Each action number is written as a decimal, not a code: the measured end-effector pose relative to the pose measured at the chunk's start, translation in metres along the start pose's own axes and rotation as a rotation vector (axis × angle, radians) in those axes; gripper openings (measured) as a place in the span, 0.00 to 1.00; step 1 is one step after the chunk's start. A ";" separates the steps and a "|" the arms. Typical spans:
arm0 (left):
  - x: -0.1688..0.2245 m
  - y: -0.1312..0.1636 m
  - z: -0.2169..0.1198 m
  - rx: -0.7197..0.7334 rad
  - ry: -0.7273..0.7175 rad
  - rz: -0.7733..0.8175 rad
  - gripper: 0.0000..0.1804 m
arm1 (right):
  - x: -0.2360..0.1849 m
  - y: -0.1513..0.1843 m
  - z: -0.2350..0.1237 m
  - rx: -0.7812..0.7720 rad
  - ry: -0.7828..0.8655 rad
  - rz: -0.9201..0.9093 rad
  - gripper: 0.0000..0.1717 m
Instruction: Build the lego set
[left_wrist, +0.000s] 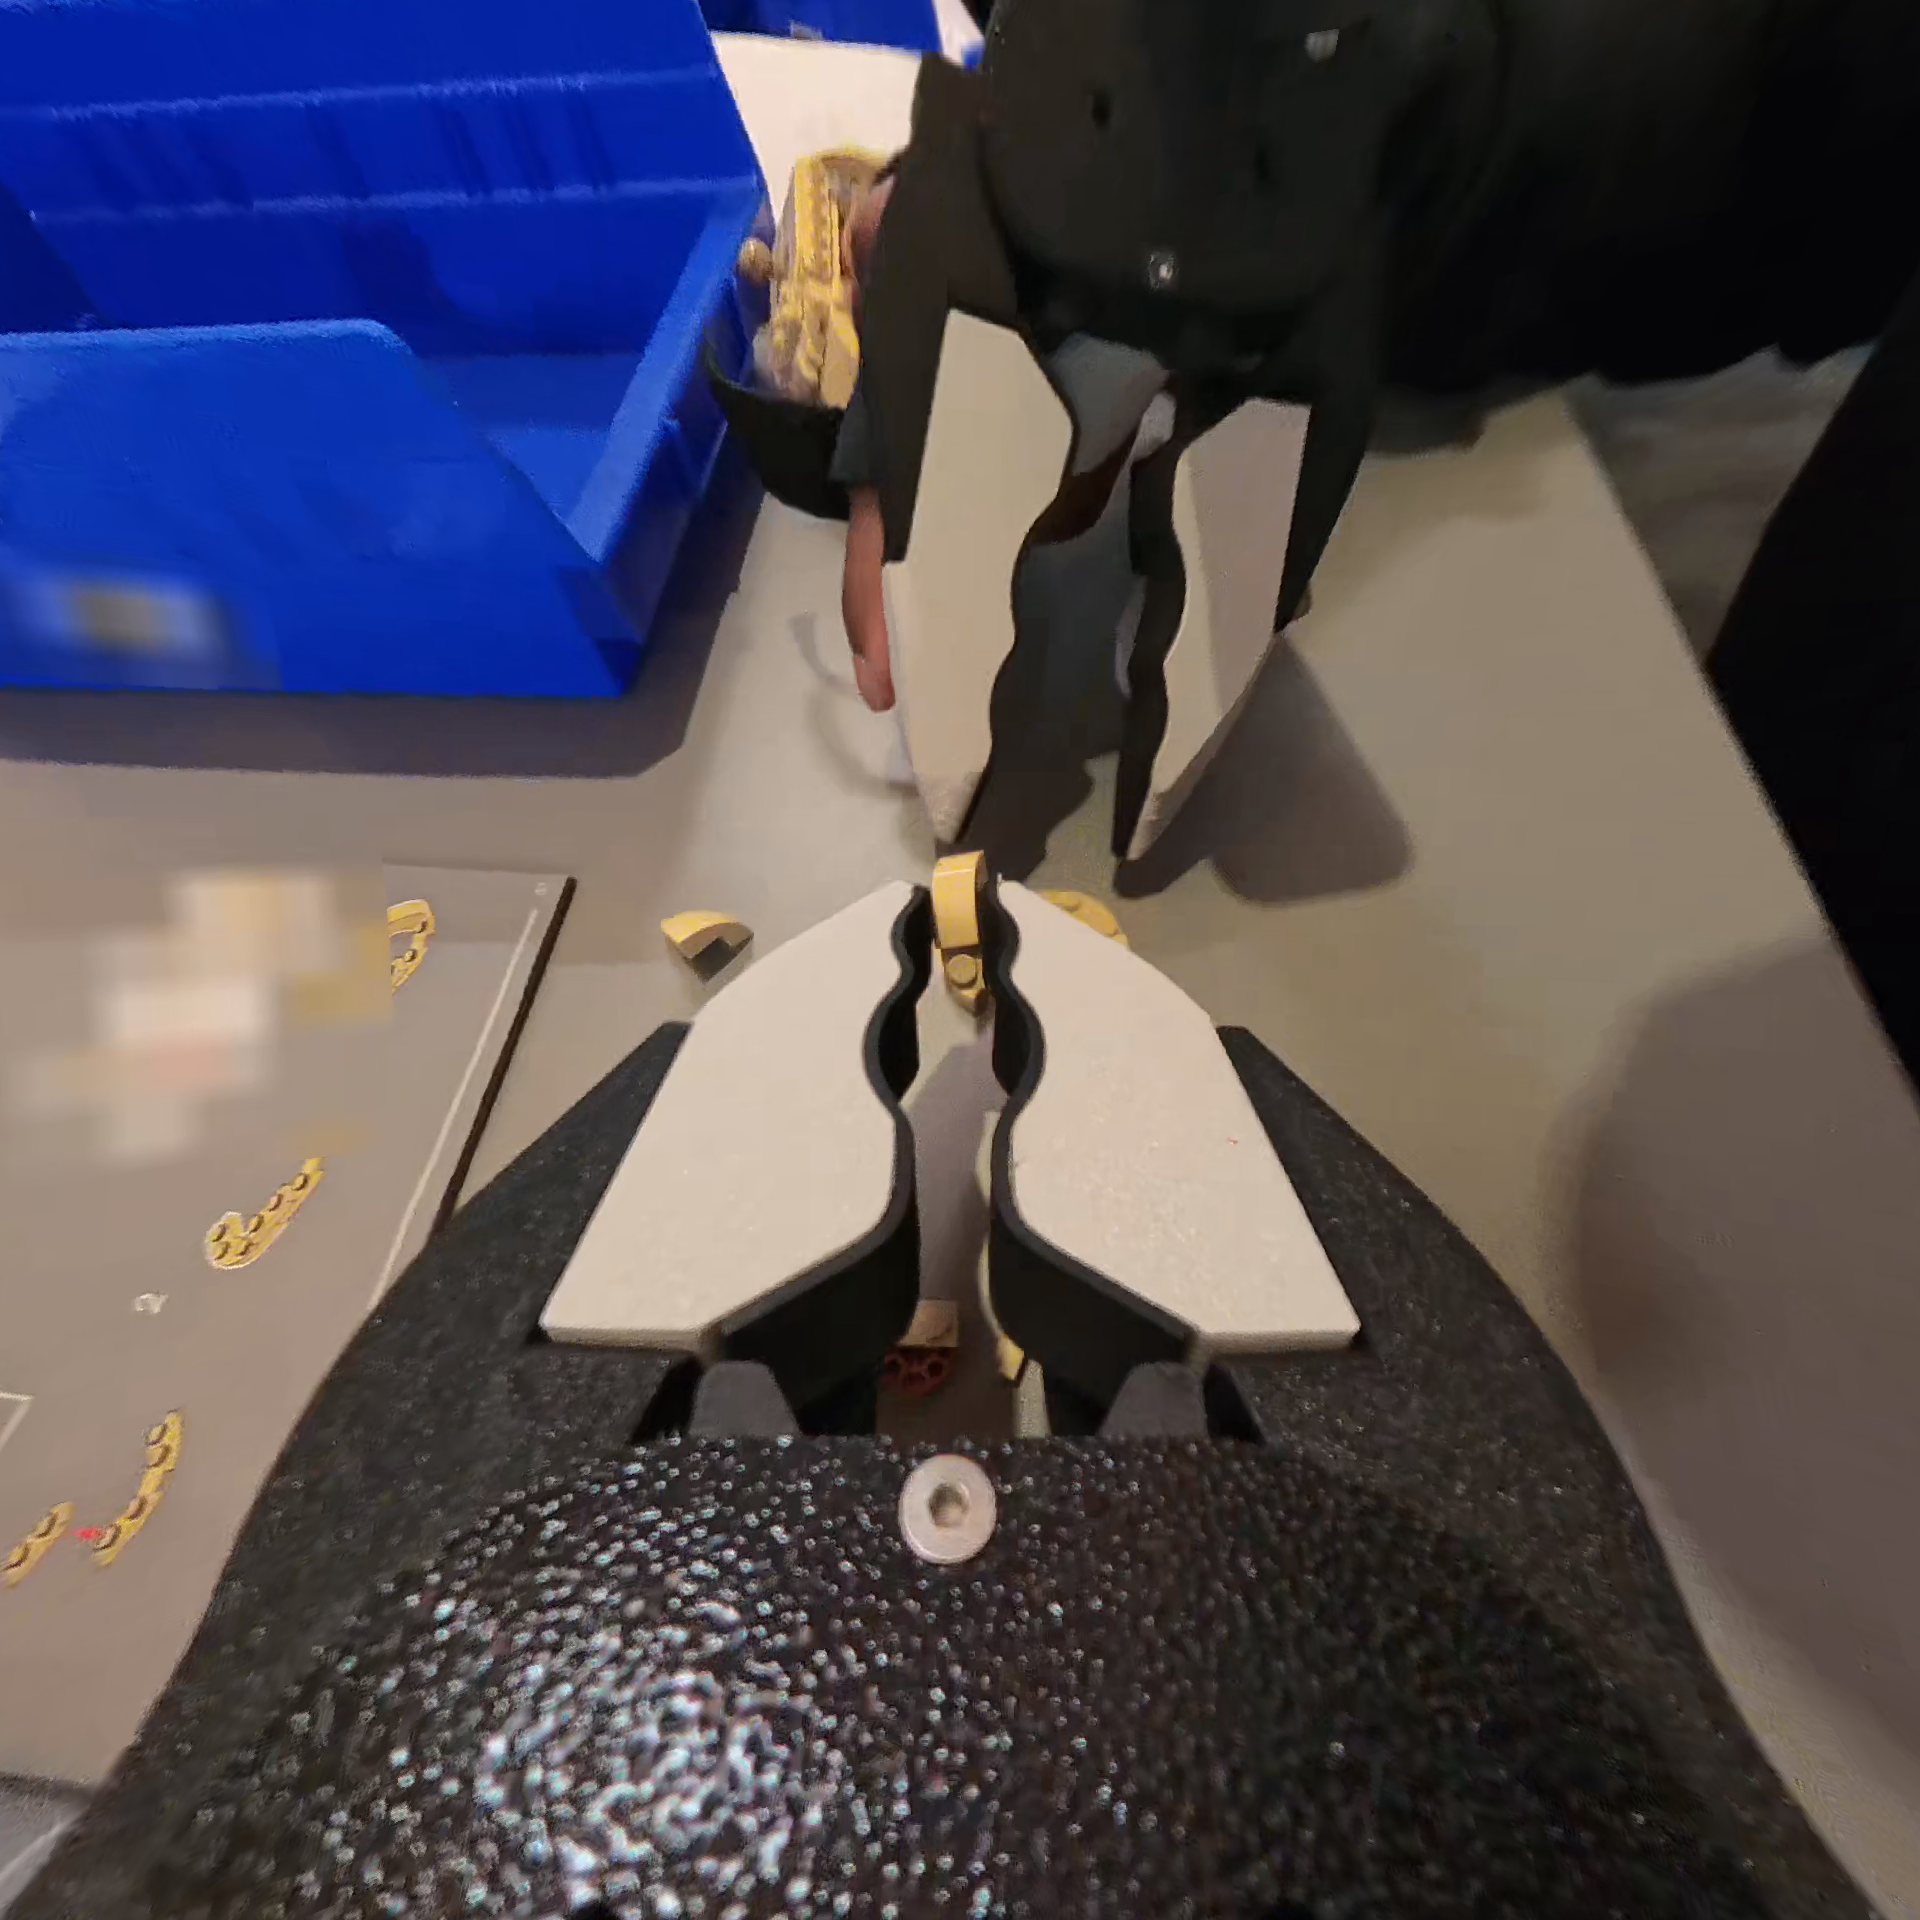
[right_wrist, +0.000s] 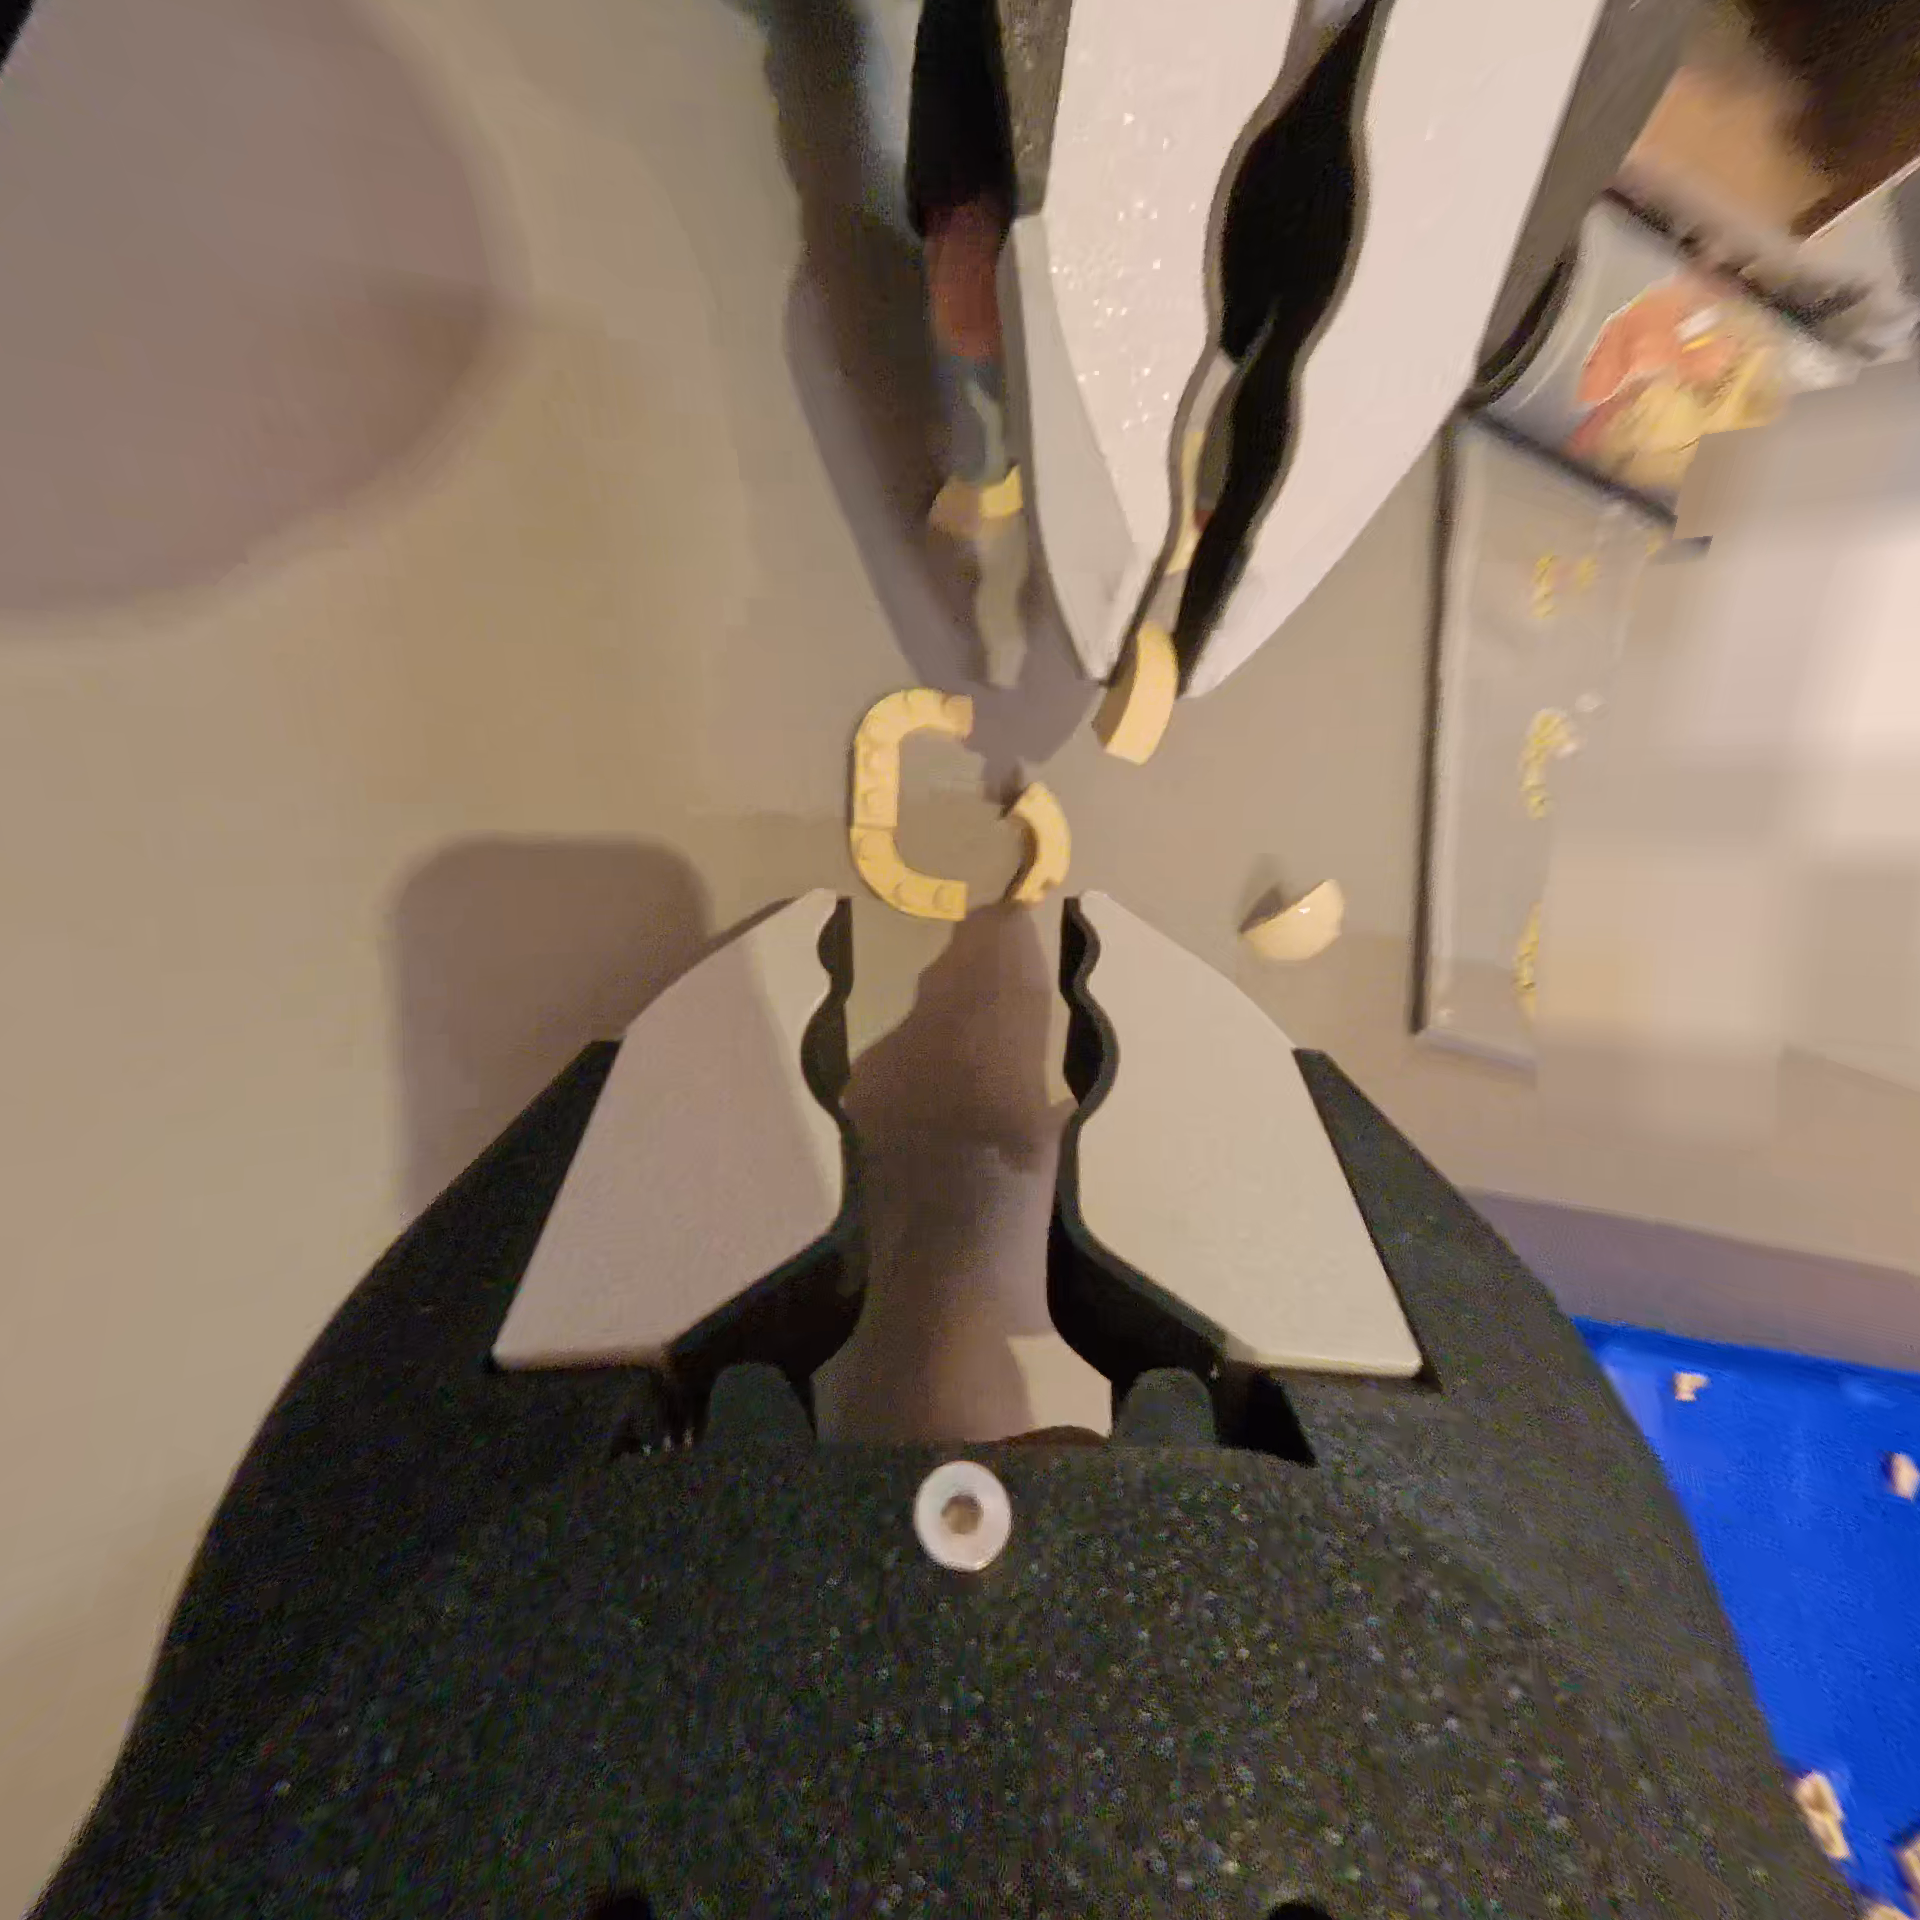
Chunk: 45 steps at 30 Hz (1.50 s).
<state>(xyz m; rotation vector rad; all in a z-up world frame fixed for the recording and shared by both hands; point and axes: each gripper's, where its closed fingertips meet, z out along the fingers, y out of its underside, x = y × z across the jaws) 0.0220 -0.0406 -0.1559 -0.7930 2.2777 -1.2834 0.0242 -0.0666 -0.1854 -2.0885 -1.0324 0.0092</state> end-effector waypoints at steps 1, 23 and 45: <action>0.001 0.003 0.002 -0.021 -0.007 0.021 0.05 | -0.004 0.002 0.003 -0.016 -0.017 0.006 0.22; 0.025 0.029 0.017 -0.225 0.067 0.081 0.05 | -0.006 0.002 0.015 -0.043 -0.028 0.092 0.09; 0.028 0.036 0.027 -0.298 0.029 0.123 0.04 | -0.007 0.000 0.016 -0.028 -0.050 0.144 0.11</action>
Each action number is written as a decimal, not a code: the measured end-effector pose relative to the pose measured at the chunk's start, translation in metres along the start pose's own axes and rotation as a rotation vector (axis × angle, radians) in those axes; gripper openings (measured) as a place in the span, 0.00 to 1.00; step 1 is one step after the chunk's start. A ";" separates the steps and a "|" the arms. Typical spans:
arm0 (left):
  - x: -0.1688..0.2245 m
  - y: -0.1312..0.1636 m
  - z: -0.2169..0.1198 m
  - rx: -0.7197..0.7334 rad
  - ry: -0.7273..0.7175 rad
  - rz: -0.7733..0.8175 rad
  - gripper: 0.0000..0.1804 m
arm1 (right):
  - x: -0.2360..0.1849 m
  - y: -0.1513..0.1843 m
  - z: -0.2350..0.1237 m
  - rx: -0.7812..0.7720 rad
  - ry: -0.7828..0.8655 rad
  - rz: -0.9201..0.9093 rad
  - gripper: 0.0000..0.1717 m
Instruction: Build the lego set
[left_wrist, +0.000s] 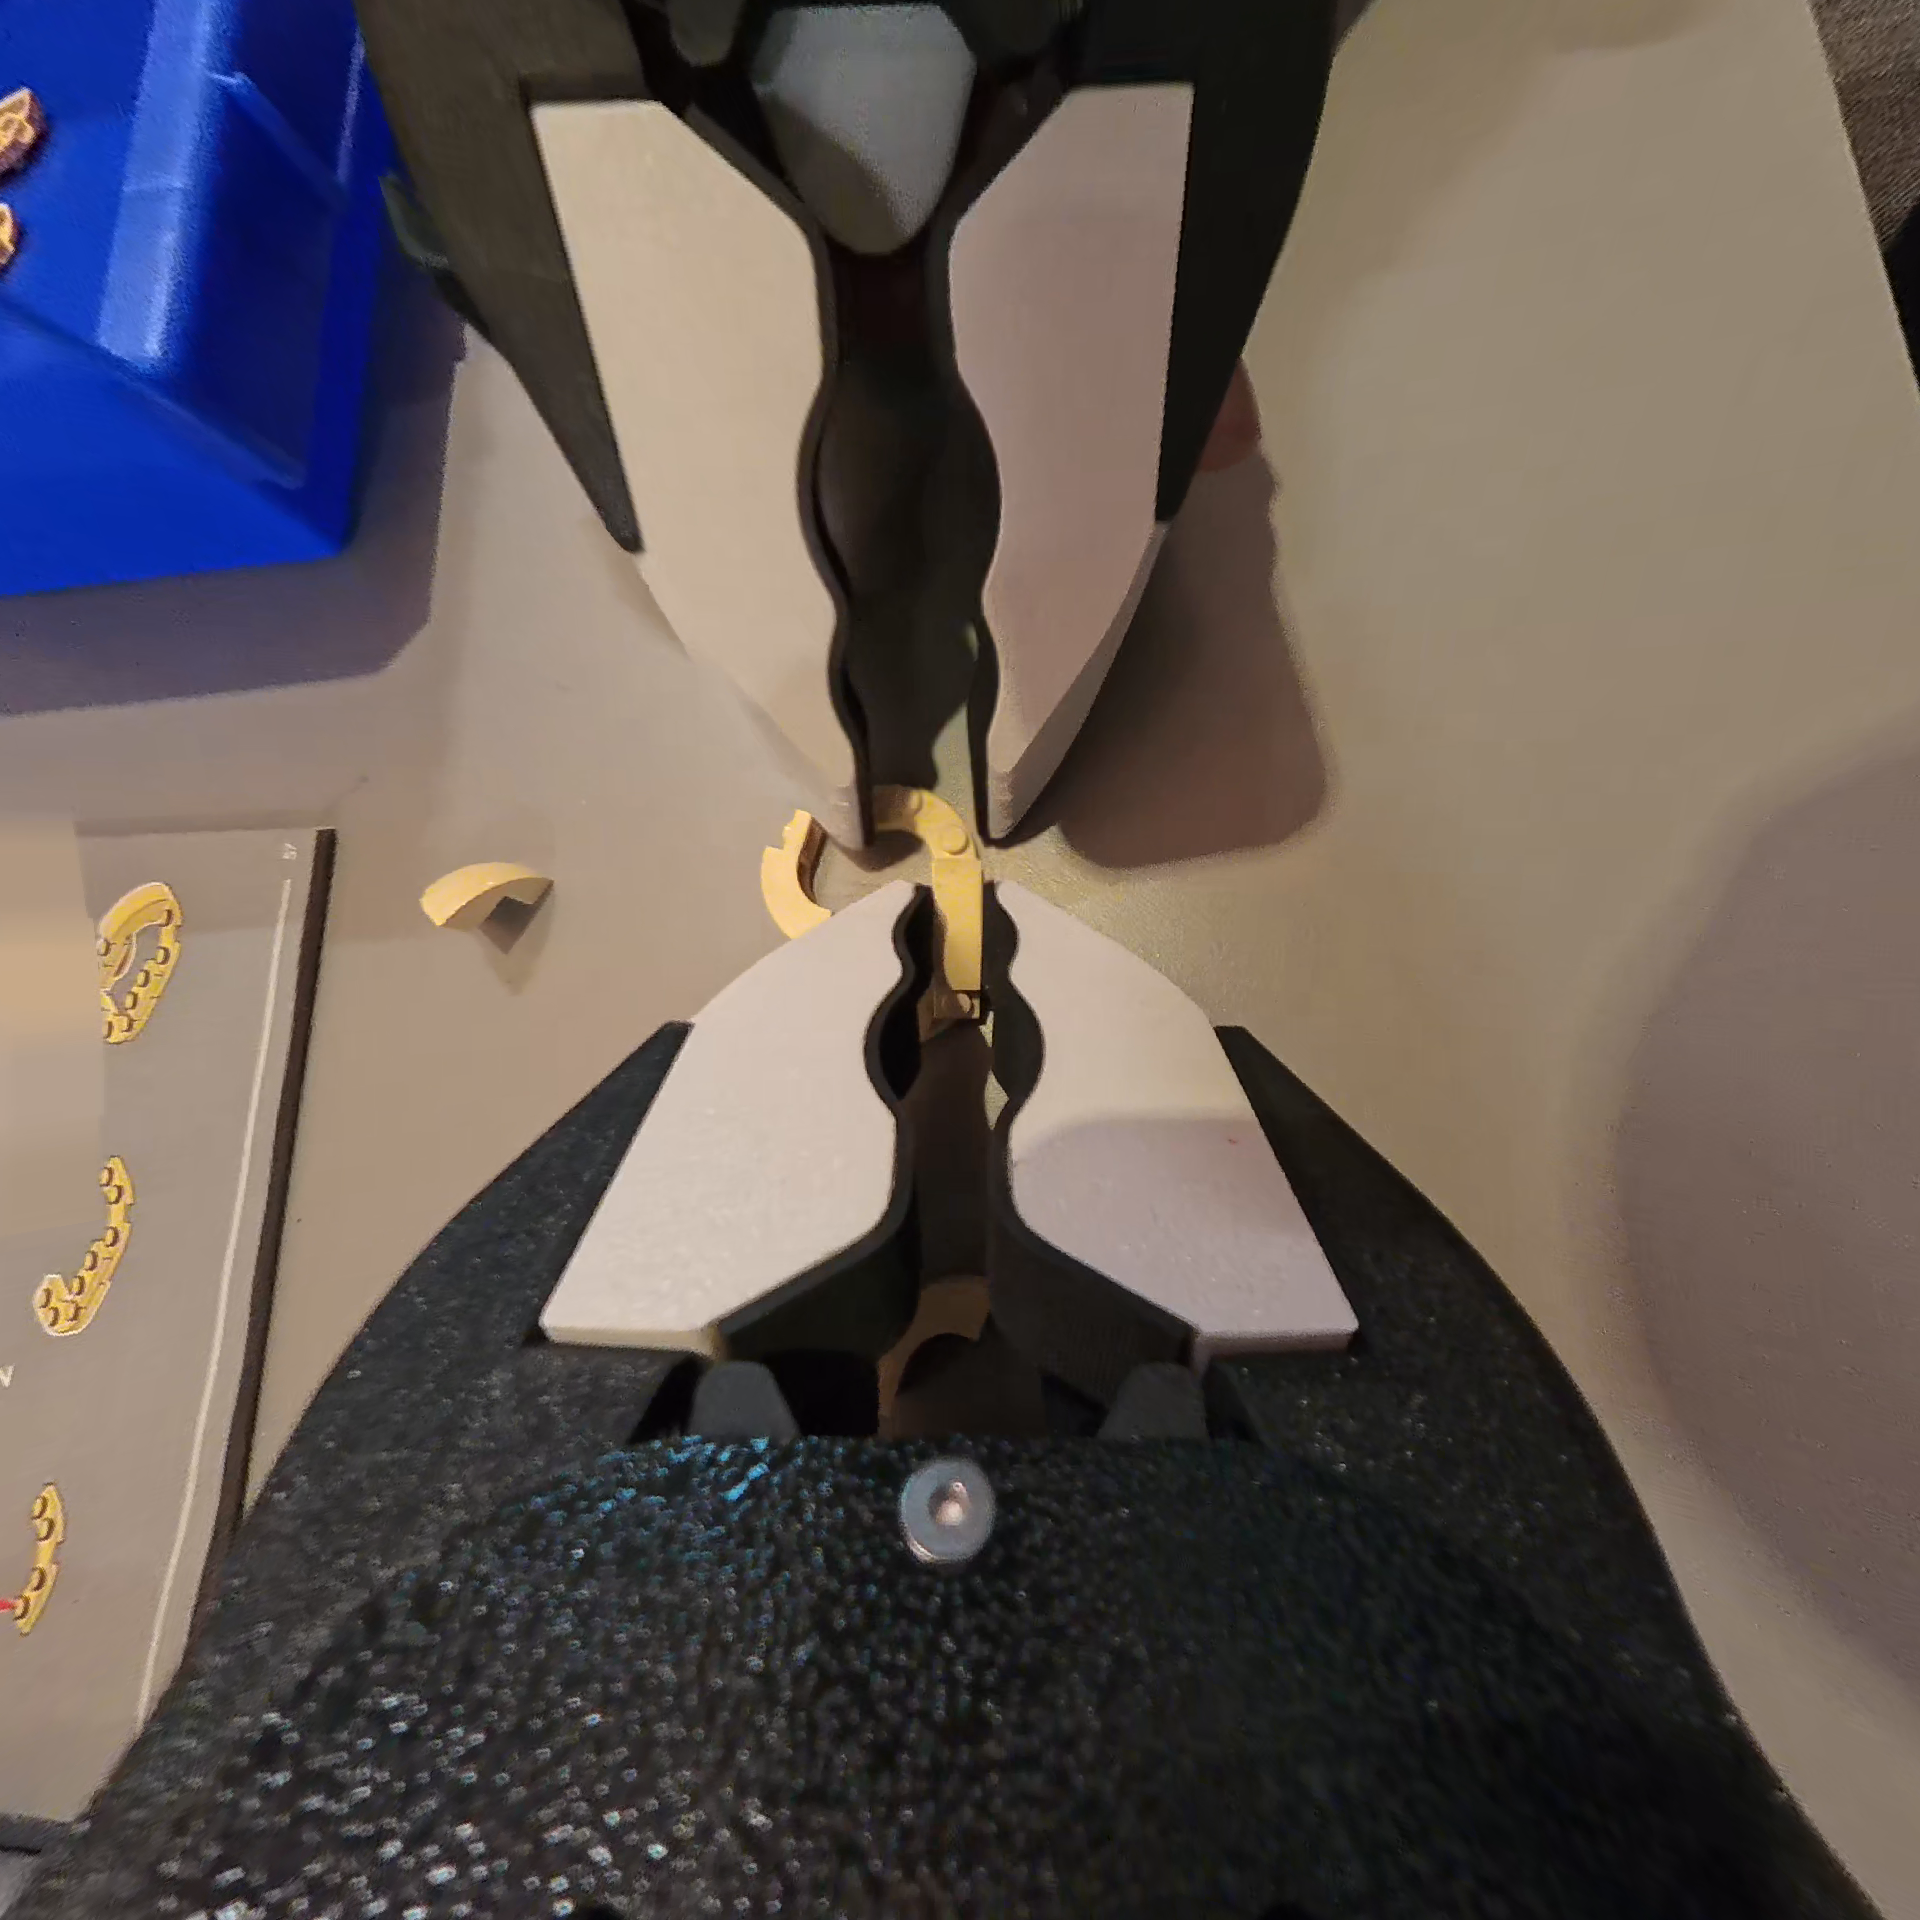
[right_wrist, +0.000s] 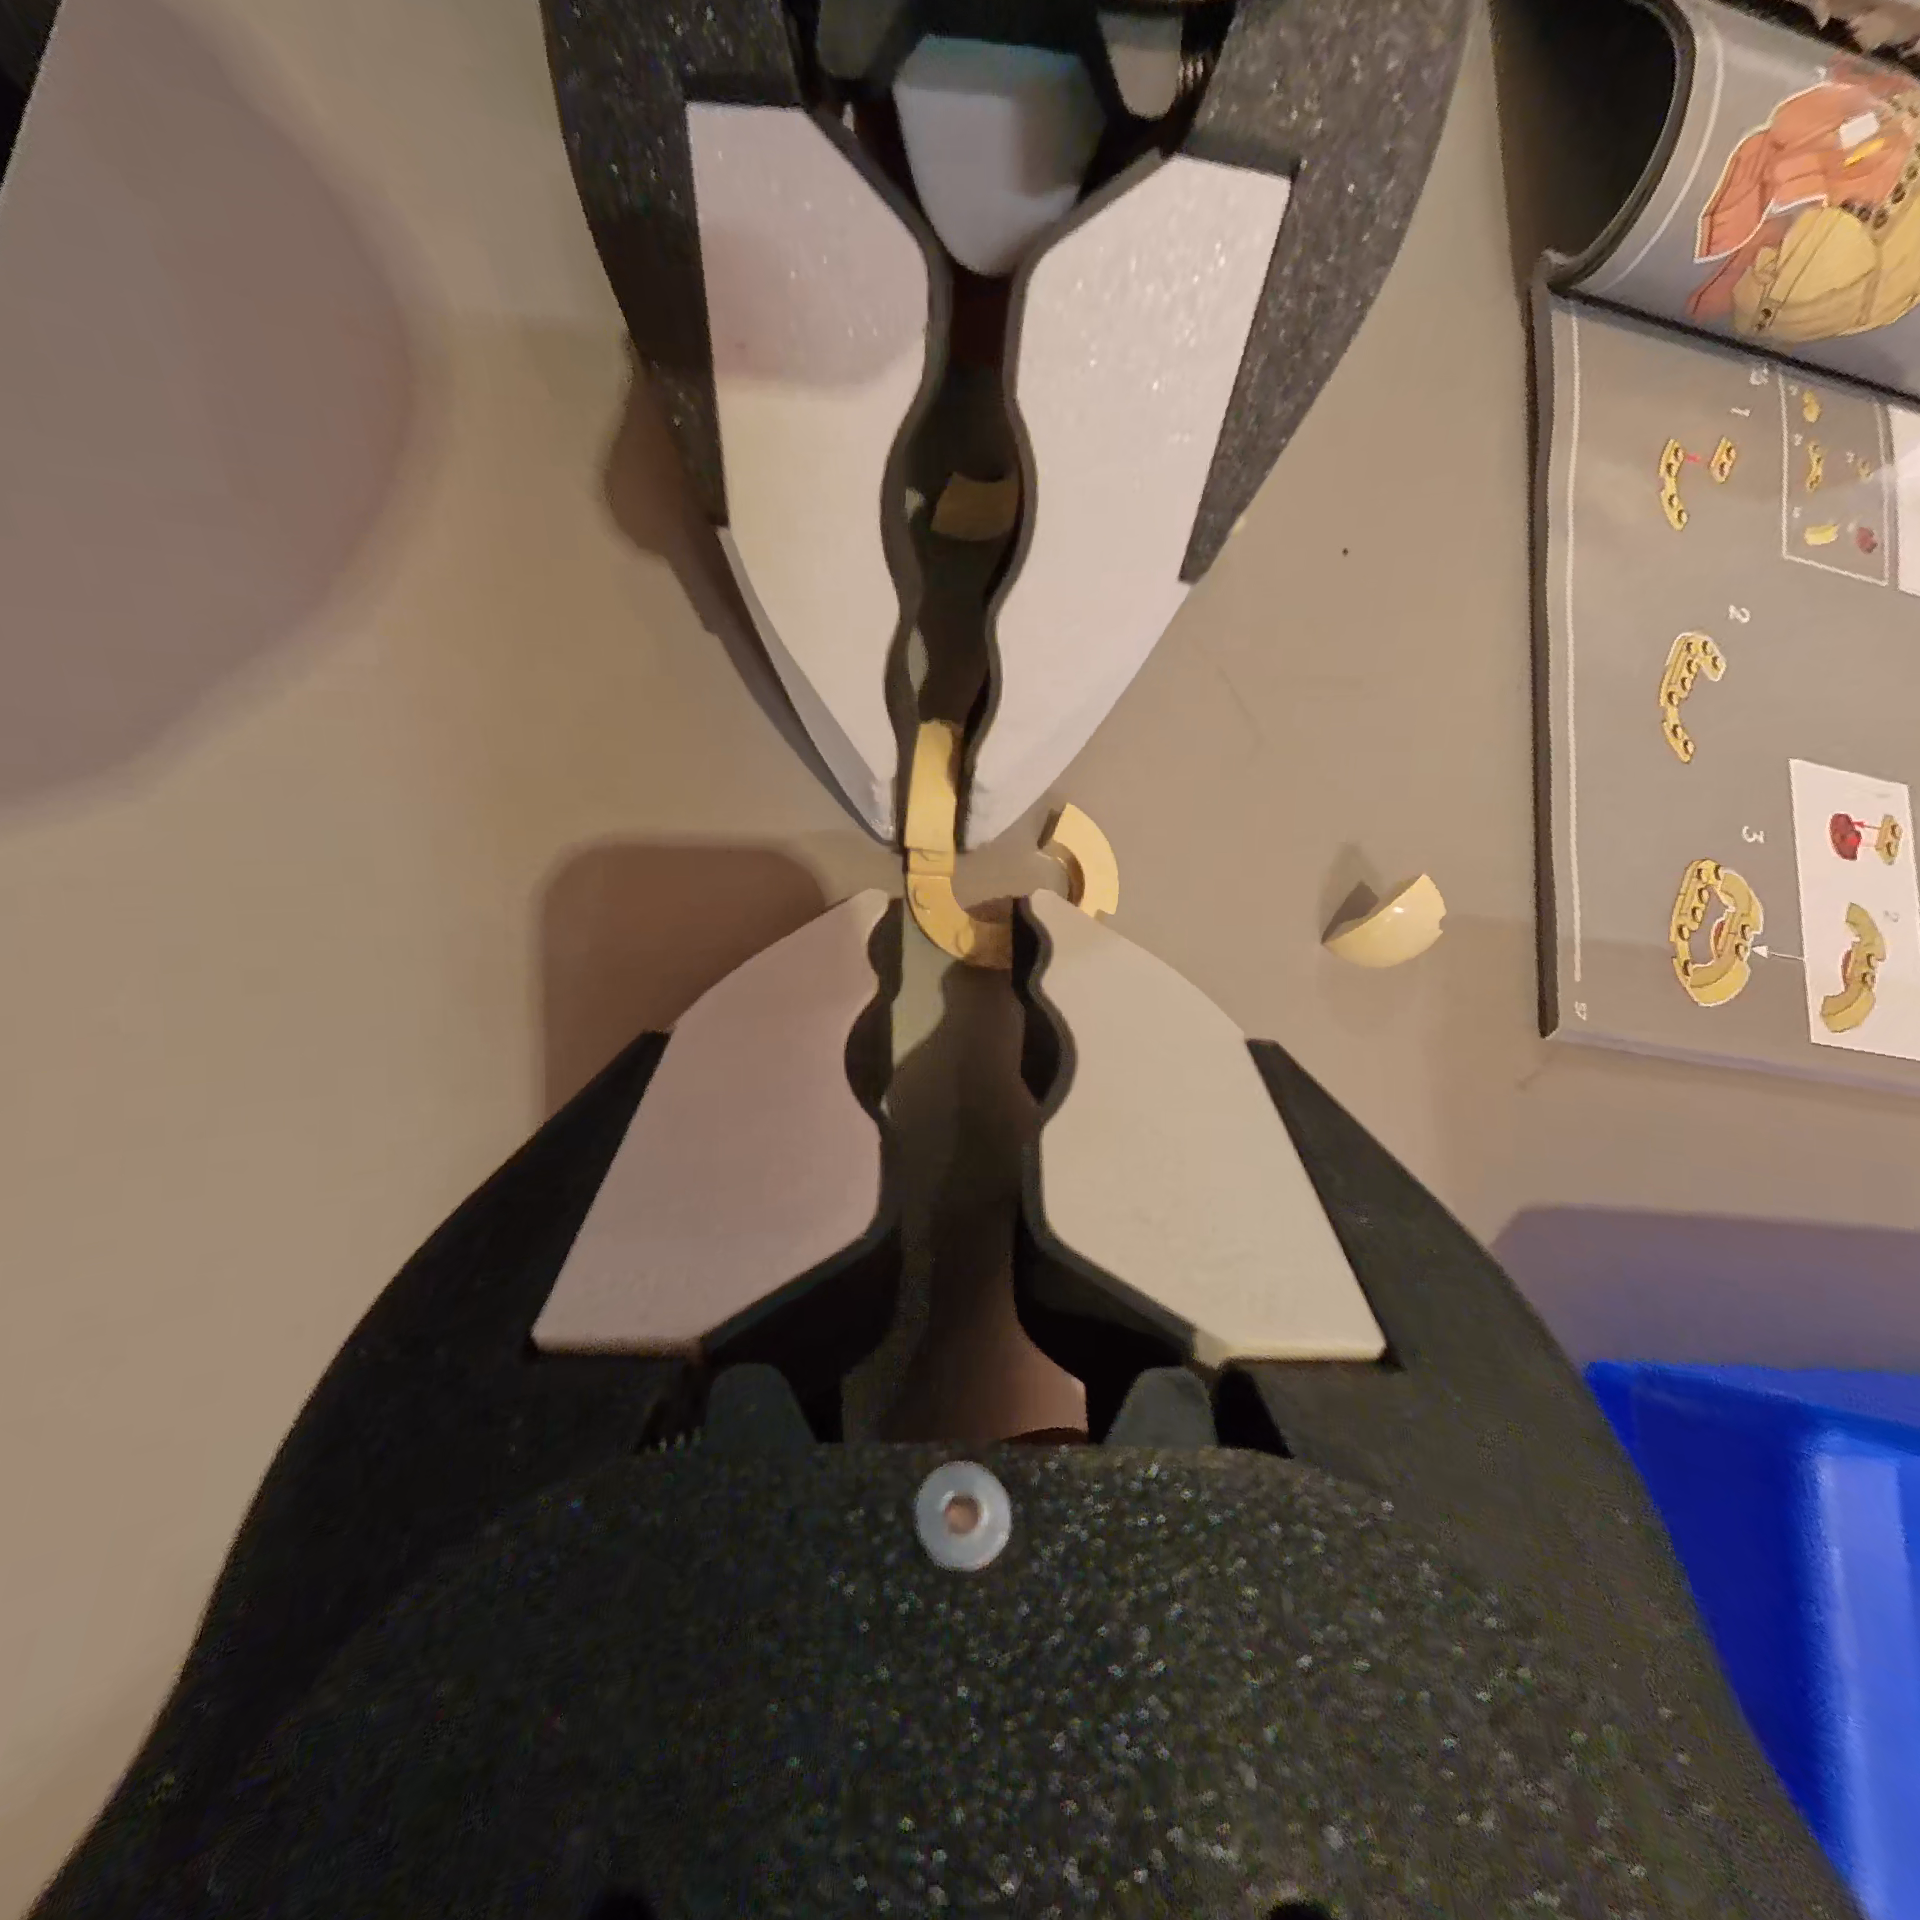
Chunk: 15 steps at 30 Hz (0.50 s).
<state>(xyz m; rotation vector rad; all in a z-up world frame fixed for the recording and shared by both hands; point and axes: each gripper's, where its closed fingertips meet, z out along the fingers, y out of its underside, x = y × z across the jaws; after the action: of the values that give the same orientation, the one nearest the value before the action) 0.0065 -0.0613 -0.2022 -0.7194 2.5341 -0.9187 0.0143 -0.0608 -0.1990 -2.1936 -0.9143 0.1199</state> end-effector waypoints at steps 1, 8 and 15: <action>0.000 0.000 0.000 0.002 0.001 -0.002 0.04 | 0.002 0.001 -0.001 -0.003 0.002 0.008 0.13; -0.012 -0.017 -0.020 0.163 0.000 -0.066 0.04 | 0.020 -0.010 -0.017 0.120 0.022 0.139 0.19; -0.038 -0.055 -0.070 0.563 -0.053 -0.156 0.04 | 0.042 -0.056 -0.052 0.548 -0.067 0.459 0.21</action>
<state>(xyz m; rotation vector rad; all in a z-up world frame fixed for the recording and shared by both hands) 0.0229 -0.0415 -0.1092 -0.7450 2.0350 -1.5506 0.0312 -0.0387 -0.1164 -1.8417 -0.3345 0.5933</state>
